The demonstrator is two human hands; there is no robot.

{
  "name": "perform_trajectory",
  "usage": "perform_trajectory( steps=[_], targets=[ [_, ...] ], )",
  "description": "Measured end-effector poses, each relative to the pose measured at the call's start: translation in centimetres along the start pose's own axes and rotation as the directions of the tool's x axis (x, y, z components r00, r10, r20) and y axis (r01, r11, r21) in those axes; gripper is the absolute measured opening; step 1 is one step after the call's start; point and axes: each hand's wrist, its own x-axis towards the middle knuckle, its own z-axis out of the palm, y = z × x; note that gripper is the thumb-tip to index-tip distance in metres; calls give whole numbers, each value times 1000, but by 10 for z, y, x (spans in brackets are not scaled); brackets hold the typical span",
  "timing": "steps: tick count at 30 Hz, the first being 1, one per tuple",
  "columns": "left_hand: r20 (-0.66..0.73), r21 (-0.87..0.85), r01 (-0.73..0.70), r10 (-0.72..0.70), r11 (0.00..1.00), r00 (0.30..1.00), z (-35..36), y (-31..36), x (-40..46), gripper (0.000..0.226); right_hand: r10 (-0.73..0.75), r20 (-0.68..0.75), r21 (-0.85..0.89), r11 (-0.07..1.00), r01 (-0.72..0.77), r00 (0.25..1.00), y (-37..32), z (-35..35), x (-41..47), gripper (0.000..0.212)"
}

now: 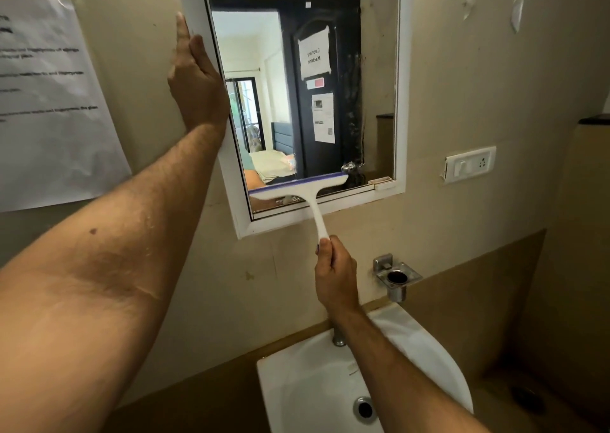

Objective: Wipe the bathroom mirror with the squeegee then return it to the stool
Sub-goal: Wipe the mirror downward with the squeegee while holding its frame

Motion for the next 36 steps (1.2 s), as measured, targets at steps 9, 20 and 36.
perform_trajectory(
  steps=[9,20,36],
  targets=[
    [80,116,-217,209,969,975,3,2,-2,48,-46,-60,44,998,49,997,-37,6,45,31],
    [141,101,-289,274,952,951,-4,-3,-21,47,-33,-76,67,997,38,997,-40,6,51,31],
    [120,80,-287,276,955,954,-7,-15,-27,44,-56,-53,66,996,60,997,8,9,15,35]
  ],
)
